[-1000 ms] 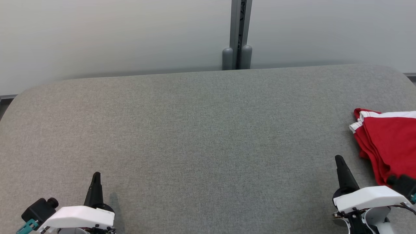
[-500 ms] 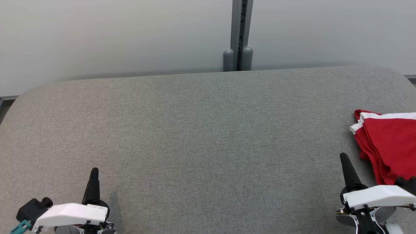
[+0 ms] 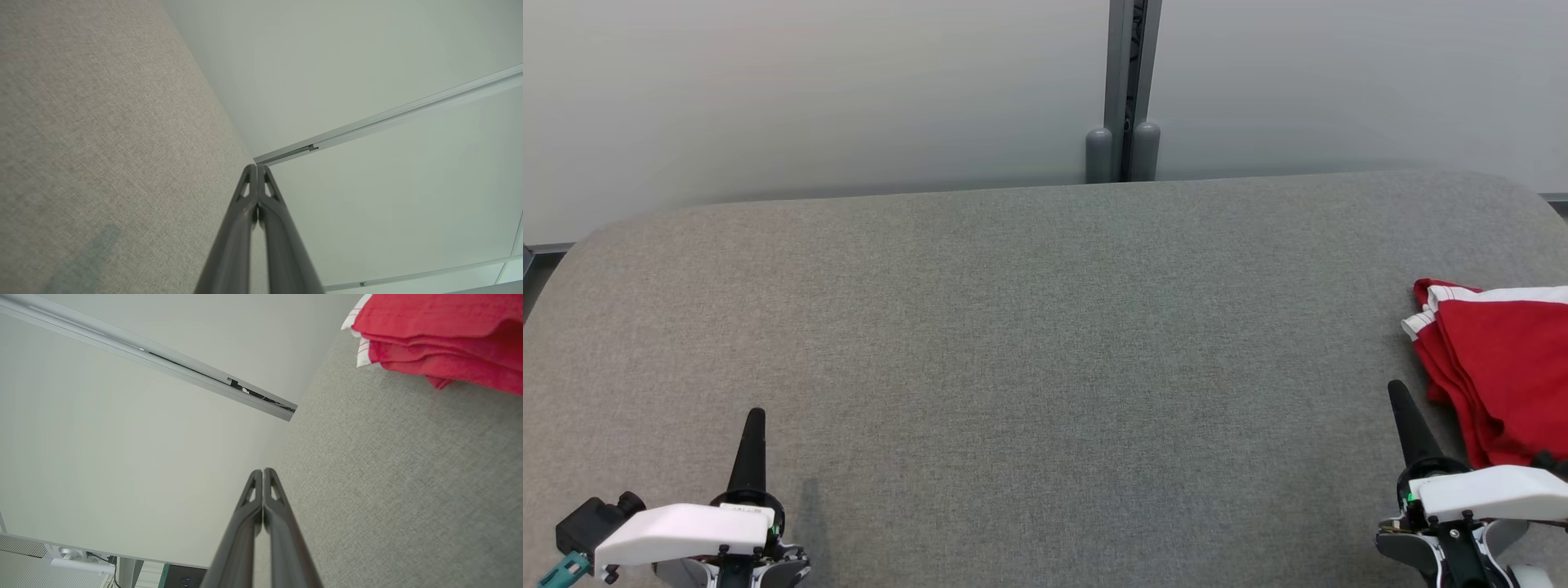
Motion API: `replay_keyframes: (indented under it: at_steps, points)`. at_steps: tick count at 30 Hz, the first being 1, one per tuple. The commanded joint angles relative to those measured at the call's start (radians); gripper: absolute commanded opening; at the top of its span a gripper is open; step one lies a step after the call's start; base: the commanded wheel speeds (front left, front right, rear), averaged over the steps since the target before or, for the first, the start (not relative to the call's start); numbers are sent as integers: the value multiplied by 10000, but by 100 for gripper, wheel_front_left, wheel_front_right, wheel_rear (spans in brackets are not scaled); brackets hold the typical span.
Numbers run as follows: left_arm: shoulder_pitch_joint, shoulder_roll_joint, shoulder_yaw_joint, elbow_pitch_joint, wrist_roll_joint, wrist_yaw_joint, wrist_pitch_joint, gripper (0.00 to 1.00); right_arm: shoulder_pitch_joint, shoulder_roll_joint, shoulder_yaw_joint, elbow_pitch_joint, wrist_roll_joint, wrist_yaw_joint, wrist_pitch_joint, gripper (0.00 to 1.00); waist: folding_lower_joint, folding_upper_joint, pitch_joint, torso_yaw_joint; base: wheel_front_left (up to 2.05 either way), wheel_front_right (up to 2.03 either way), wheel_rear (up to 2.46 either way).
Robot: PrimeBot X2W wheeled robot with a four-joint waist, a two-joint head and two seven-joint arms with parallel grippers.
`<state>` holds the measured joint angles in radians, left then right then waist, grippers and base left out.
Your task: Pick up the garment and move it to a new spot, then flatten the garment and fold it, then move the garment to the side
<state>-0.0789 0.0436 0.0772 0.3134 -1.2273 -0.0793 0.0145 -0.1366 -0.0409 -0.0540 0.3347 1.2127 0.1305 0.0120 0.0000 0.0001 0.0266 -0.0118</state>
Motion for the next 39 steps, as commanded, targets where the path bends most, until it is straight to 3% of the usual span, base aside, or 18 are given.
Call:
replay_keyframes:
  at_steps: [1,39]
  points:
    - [-245,60,51,-125,-148,-98,38,0,10,-95,-43,-143,201,4,75,0,0,-1,-2,2,0,0,0]
    - [-360,87,335,-612,-3195,-469,844,0,268,-129,-531,-813,3336,4,888,0,0,-1,-184,92,0,0,0]
